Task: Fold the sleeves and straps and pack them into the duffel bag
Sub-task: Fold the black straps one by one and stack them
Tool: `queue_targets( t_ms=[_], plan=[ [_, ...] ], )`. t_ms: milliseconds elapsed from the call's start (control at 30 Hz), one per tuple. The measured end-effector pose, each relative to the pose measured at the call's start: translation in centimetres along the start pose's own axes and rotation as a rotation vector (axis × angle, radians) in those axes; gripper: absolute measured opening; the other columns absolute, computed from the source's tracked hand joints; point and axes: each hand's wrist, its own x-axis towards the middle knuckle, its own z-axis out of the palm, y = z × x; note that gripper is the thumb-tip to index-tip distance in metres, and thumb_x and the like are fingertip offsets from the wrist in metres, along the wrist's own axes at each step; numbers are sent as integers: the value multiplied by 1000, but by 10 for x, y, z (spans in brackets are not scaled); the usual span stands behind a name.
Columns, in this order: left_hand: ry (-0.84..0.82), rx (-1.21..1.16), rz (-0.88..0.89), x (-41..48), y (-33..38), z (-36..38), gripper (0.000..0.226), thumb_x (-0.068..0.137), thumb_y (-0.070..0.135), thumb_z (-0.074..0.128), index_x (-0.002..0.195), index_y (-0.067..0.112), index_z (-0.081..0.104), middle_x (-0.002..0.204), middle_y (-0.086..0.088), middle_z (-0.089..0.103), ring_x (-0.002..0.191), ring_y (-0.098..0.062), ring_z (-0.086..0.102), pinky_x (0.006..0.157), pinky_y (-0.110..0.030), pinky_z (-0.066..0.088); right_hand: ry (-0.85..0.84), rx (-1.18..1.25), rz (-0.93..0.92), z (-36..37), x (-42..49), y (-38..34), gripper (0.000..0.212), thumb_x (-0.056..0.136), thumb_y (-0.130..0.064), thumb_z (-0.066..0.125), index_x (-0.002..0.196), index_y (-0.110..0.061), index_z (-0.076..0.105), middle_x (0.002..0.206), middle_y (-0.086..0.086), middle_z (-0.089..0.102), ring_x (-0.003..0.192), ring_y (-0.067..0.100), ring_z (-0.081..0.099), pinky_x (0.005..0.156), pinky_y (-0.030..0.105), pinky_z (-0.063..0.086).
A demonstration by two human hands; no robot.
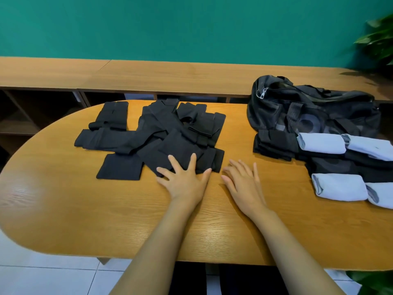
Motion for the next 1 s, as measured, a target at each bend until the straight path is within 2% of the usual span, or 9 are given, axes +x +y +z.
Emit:
queue_targets(
  t_ms=[133,267,400,467,567,667,767,867,1000],
  plan=[
    [-64,9,49,-2,38,-1,69,91,75,13,153,47,3,163,-13,-7,140,-53,8,112,-61,16,2,-4,59,-8,-6,15,45,103,-46,30,139,-27,49,155,-6,36,148,13,17,122,44,-5],
    [-52,-43,141,-5,39,-8,65,95,69,15,154,43,9,164,-7,9,138,-41,22,111,-52,22,22,17,67,-18,-7,21,45,103,-46,31,141,-28,46,156,-7,34,149,12,15,122,43,-5],
    [128,-119,208,-11,16,-9,60,101,58,22,153,29,28,158,-1,29,141,-30,25,113,-46,17,13,42,23,-24,0,10,47,103,-48,29,143,-29,44,158,-7,29,149,12,11,122,43,-5],
    [188,-102,233,-10,1,-4,58,102,53,22,151,24,33,158,1,30,145,-26,20,118,-47,8,-29,41,-38,-23,6,-2,53,103,-55,22,145,-32,43,160,-7,23,150,12,6,121,42,-7],
    [189,-80,262,-8,-19,7,59,102,51,16,151,23,34,160,4,26,149,-19,13,120,-50,-4,-81,23,-125,-17,17,-20,70,93,-65,7,144,-37,45,163,-8,13,151,15,0,120,45,-8],
    [210,-55,303,-8,-28,16,73,95,57,-2,152,24,31,161,6,22,150,-15,12,120,-51,-6,-148,-28,-121,-11,28,-29,59,101,-58,20,148,-29,40,164,-9,7,151,15,-5,121,47,-8],
    [215,-67,291,-6,-29,18,69,96,53,2,152,25,31,161,7,21,150,-14,12,120,-50,-7,-163,-35,-102,-8,32,-30,59,103,-52,25,152,-19,33,164,-9,10,151,10,-2,122,44,-6],
    [219,-79,281,-6,-29,17,69,95,52,2,151,26,32,161,7,22,149,-13,12,120,-51,-7,-116,-5,-130,-9,24,-24,61,102,-52,25,151,-17,33,162,-10,17,150,8,4,122,39,-7],
    [227,-119,286,-7,-29,17,69,96,52,1,150,25,35,161,8,23,149,-12,12,120,-52,-9,-33,73,-175,-14,1,-6,80,95,-66,4,145,-20,46,156,-13,32,146,-1,13,121,33,-10]
  ],
)
